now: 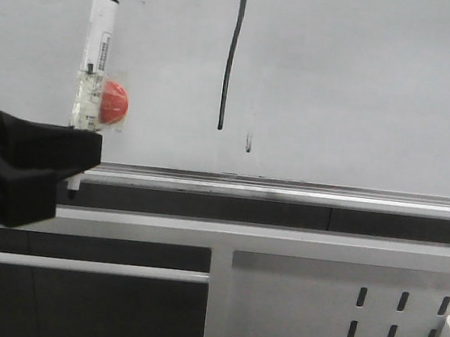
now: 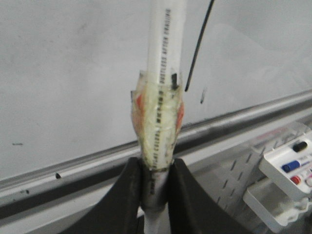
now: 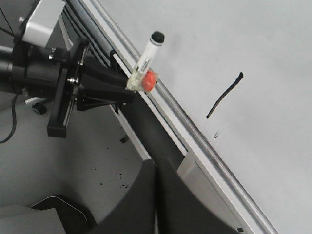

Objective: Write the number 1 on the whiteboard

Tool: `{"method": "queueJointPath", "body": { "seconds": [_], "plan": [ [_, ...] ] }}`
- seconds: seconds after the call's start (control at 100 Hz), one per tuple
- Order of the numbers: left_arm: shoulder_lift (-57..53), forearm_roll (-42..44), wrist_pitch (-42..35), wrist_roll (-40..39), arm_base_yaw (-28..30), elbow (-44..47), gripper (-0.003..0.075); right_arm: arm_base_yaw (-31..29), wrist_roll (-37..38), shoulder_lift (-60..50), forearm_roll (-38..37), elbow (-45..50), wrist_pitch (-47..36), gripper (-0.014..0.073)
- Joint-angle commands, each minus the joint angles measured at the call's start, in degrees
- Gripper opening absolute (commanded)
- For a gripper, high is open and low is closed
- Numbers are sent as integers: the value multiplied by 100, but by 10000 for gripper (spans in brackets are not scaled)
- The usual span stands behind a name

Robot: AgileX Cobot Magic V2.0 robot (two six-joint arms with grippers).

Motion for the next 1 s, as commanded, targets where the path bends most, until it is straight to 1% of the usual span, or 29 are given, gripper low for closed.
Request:
{"method": "queueJointPath", "body": {
  "seconds": [0.0, 0.27, 0.54, 0.74, 0.99],
  "plan": [
    [-85, -273, -1327, -51, -10, -175, -20, 1, 5, -7, -42, -128, -409, -69],
    [181, -269, -1327, -20, 92, -384, -20, 1, 5, 10, -175, -128, -484, -69],
    [337, -15, -1327, -20, 591, -723, -20, 1, 5, 10, -272, -128, -507, -69],
    [361, 536, -1327, -20, 1095, -894, -20, 1, 5, 10, -284, -128, -585, -69],
    [361, 617, -1327, -20, 1255, -948, -20, 1, 5, 10, -308, -128, -585, -69]
  ]
}}
